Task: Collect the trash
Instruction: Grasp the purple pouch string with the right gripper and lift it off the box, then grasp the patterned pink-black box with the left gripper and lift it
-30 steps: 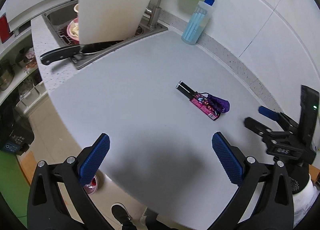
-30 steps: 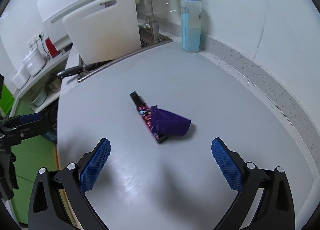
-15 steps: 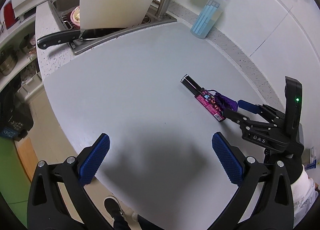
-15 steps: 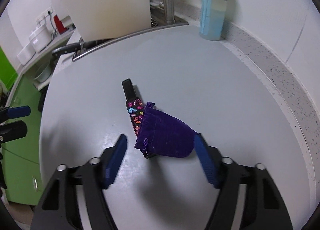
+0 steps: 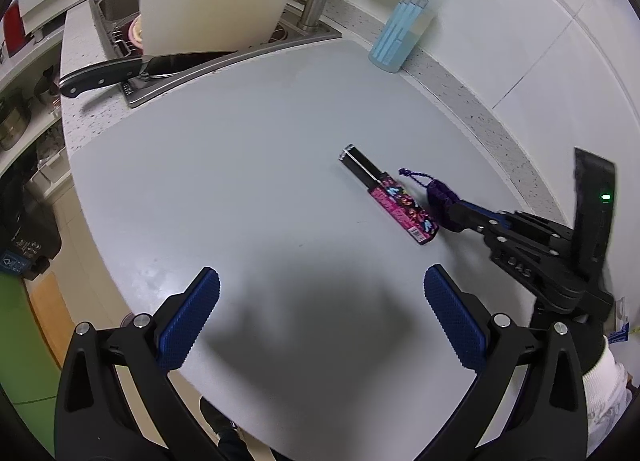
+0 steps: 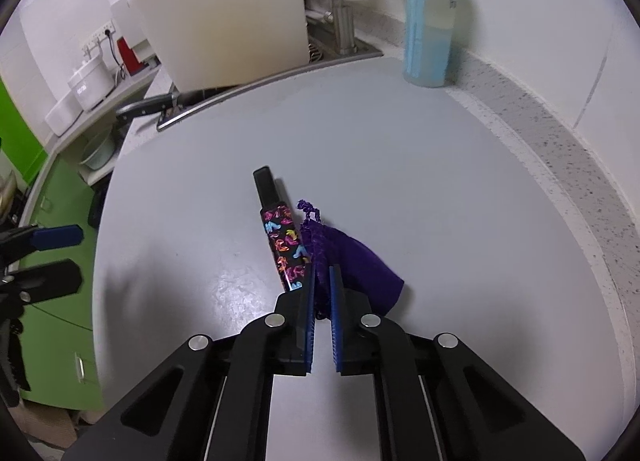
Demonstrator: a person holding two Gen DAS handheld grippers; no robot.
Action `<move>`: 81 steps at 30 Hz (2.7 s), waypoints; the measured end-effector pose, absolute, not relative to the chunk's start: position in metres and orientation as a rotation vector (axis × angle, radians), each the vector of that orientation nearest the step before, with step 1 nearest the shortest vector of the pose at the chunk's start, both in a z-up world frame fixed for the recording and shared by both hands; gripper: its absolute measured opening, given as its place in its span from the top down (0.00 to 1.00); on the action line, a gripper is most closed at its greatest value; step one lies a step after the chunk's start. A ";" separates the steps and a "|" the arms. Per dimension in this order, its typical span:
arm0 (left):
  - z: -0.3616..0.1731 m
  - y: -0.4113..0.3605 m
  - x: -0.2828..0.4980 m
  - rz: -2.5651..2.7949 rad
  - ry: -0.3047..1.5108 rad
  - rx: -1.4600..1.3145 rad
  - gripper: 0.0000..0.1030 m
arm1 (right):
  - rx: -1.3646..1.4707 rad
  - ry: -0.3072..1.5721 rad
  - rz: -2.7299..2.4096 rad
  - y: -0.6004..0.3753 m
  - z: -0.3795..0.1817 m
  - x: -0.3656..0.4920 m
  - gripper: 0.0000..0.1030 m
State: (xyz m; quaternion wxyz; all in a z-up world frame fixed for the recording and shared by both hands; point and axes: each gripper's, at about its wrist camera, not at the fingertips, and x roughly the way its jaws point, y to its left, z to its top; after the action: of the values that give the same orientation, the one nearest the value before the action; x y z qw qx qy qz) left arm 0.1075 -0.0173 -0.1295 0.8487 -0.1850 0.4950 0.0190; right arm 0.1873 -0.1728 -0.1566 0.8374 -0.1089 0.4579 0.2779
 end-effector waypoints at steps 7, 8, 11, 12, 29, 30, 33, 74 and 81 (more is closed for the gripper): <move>-0.127 -0.049 0.138 0.058 1.064 -0.378 0.03 | -0.223 0.921 0.548 -0.201 -0.130 0.187 0.94; -0.128 -0.055 0.146 0.066 1.071 -0.384 0.03 | -0.224 0.914 0.542 -0.206 -0.127 0.187 0.94; -0.133 -0.070 0.162 0.093 1.089 -0.389 0.03 | -0.216 0.905 0.533 -0.219 -0.122 0.187 0.94; -0.135 -0.074 0.167 0.104 1.093 -0.394 0.03 | -0.212 0.902 0.530 -0.224 -0.120 0.187 0.94; -0.171 -0.121 0.218 0.409 1.158 -0.474 0.03 | -0.151 0.868 0.567 -0.277 -0.116 0.202 0.94; -0.173 -0.122 0.219 0.424 1.158 -0.483 0.03 | -0.146 0.867 0.570 -0.278 -0.115 0.202 0.94; -0.181 -0.123 0.220 0.469 1.174 -0.520 0.30 | -0.133 0.863 0.583 -0.283 -0.116 0.200 0.94; -0.178 -0.099 0.195 0.238 1.210 -0.394 0.79 | -0.159 0.825 0.654 -0.248 -0.096 0.179 0.94; -0.182 -0.094 0.192 0.212 1.217 -0.347 0.79 | -0.156 0.830 0.654 -0.246 -0.099 0.175 0.94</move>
State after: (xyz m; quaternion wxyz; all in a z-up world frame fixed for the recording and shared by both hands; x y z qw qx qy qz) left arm 0.1916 -0.0943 -0.1823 0.8011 -0.1619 0.5677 0.0988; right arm 0.1749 -0.2456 -0.0985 0.8607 -0.0745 0.3955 0.3118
